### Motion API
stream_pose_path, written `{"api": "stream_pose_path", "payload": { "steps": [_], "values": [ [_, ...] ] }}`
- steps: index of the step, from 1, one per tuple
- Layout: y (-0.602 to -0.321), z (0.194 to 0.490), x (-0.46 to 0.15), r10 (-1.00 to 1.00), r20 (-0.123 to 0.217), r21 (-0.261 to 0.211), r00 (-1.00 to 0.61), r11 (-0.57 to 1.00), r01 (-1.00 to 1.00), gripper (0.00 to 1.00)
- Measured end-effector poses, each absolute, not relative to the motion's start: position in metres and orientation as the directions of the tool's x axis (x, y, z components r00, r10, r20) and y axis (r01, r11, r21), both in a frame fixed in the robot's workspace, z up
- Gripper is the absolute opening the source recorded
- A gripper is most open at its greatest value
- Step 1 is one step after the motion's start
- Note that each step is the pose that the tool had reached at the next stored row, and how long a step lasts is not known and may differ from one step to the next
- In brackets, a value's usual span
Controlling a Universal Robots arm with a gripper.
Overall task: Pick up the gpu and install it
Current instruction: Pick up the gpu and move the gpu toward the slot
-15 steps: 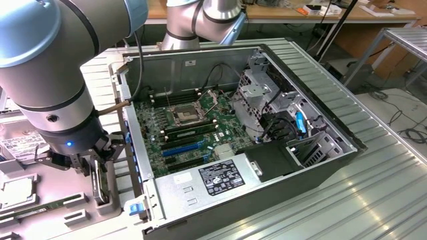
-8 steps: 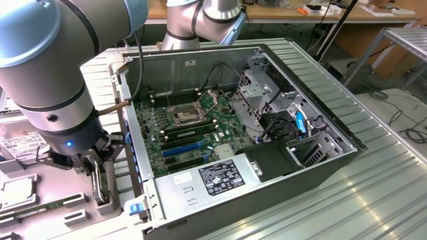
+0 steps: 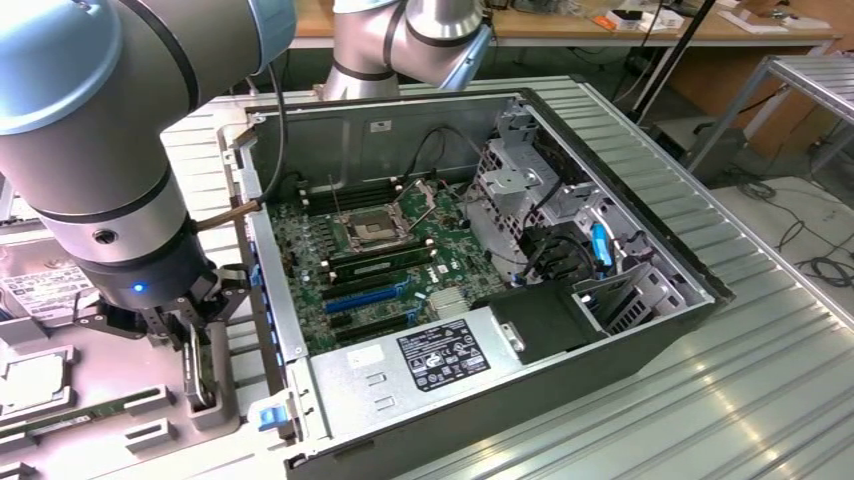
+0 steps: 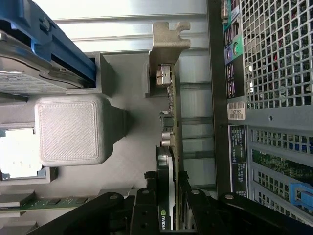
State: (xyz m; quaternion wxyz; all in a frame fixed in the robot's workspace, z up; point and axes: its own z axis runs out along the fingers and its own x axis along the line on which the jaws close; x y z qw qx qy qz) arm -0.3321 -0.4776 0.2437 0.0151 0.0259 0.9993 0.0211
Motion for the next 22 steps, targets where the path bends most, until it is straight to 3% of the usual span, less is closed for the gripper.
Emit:
{"api": "stream_pose_path", "payload": {
  "steps": [16, 22],
  "values": [
    [-0.478, 0.244, -0.332, 0.052, -0.029, 0.043, -0.998, 0.998, 0.051, 0.27],
    [-0.478, 0.257, -0.332, 0.052, -0.027, 0.043, -0.998, 0.998, 0.051, 0.27]
  ]
}}
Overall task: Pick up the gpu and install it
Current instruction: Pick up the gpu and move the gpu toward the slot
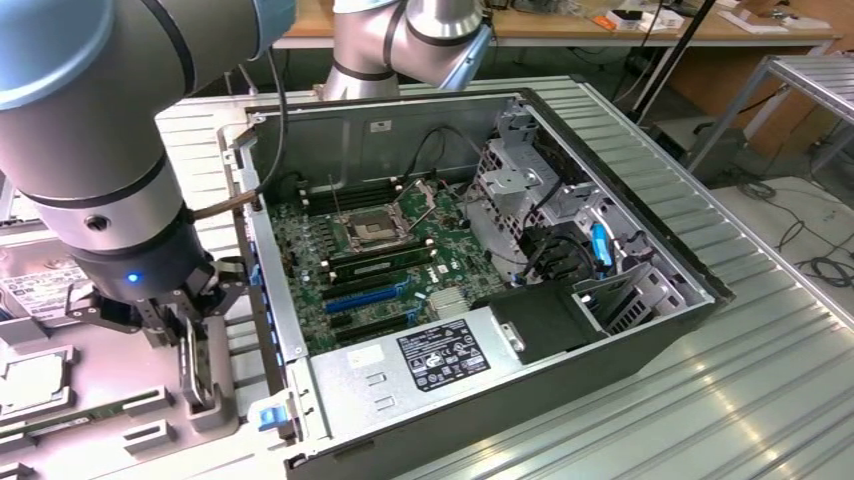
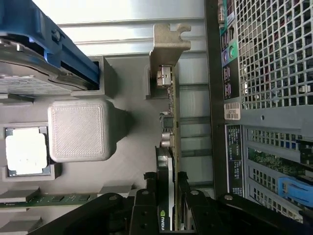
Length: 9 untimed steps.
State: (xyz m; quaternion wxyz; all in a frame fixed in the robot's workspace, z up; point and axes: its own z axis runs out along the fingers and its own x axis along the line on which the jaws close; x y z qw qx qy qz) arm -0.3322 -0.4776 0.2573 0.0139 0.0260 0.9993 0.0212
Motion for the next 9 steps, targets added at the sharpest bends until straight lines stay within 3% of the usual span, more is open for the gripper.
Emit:
{"api": "stream_pose_path", "payload": {
  "steps": [9],
  "values": [
    [-0.478, 0.309, -0.332, 0.052, -0.021, 0.043, -0.998, 0.998, 0.052, 0.27]
  ]
}}
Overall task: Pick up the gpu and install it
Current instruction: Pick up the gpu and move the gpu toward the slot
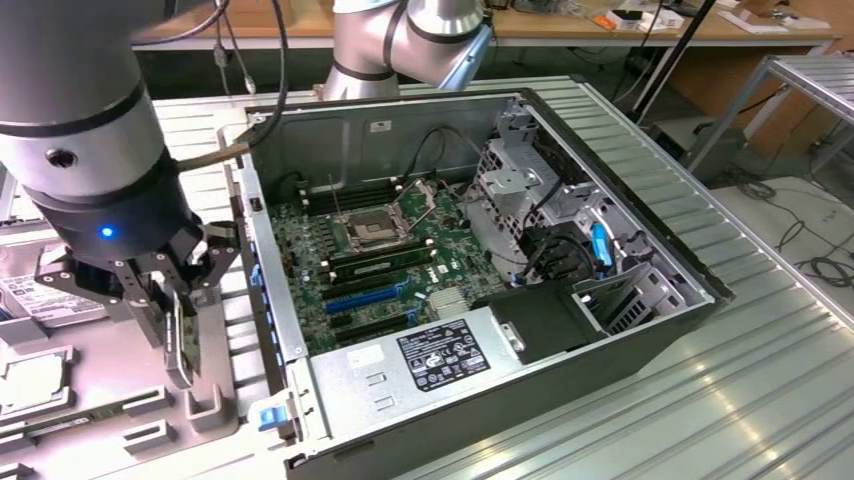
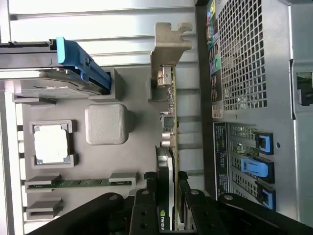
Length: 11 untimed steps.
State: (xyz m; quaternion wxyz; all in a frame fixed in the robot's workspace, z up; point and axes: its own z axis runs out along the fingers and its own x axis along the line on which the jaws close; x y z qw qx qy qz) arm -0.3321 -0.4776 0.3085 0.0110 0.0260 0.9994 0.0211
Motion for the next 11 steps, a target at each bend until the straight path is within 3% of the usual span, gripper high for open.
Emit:
{"api": "stream_pose_path", "payload": {
  "steps": [11],
  "values": [
    [-0.478, 0.355, -0.332, 0.052, -0.017, 0.043, -0.998, 0.998, 0.052, 0.27]
  ]
}}
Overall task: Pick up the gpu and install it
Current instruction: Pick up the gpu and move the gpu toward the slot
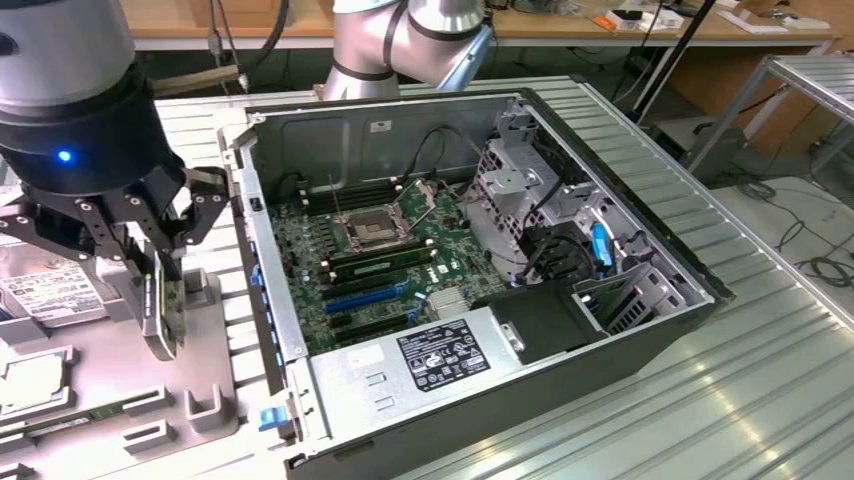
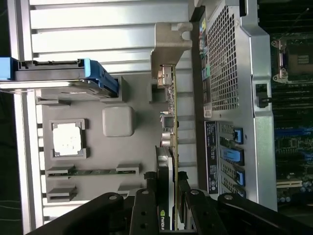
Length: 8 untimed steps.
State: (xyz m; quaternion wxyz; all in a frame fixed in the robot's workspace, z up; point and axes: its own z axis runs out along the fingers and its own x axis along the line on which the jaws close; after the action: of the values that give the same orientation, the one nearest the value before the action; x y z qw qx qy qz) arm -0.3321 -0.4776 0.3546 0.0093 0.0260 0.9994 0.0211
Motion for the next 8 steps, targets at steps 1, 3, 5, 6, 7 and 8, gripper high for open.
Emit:
{"api": "stream_pose_path", "payload": {
  "steps": [1, 3, 5, 6, 7, 8],
  "values": [
    [-0.478, 0.358, -0.332, 0.052, -0.017, 0.043, -0.998, 0.998, 0.052, 0.27],
    [-0.478, 0.369, -0.332, 0.052, -0.017, 0.043, -0.998, 0.998, 0.052, 0.27],
    [-0.478, 0.377, -0.332, 0.052, -0.016, 0.043, -0.998, 0.998, 0.052, 0.27],
    [-0.478, 0.382, -0.332, 0.052, -0.016, 0.043, -0.998, 0.998, 0.052, 0.27],
    [-0.478, 0.386, -0.332, 0.052, -0.016, 0.042, -0.999, 0.998, 0.052, 0.27],
    [-0.478, 0.392, -0.332, 0.052, -0.015, 0.043, -0.999, 0.998, 0.052, 0.27]
  ]
}}
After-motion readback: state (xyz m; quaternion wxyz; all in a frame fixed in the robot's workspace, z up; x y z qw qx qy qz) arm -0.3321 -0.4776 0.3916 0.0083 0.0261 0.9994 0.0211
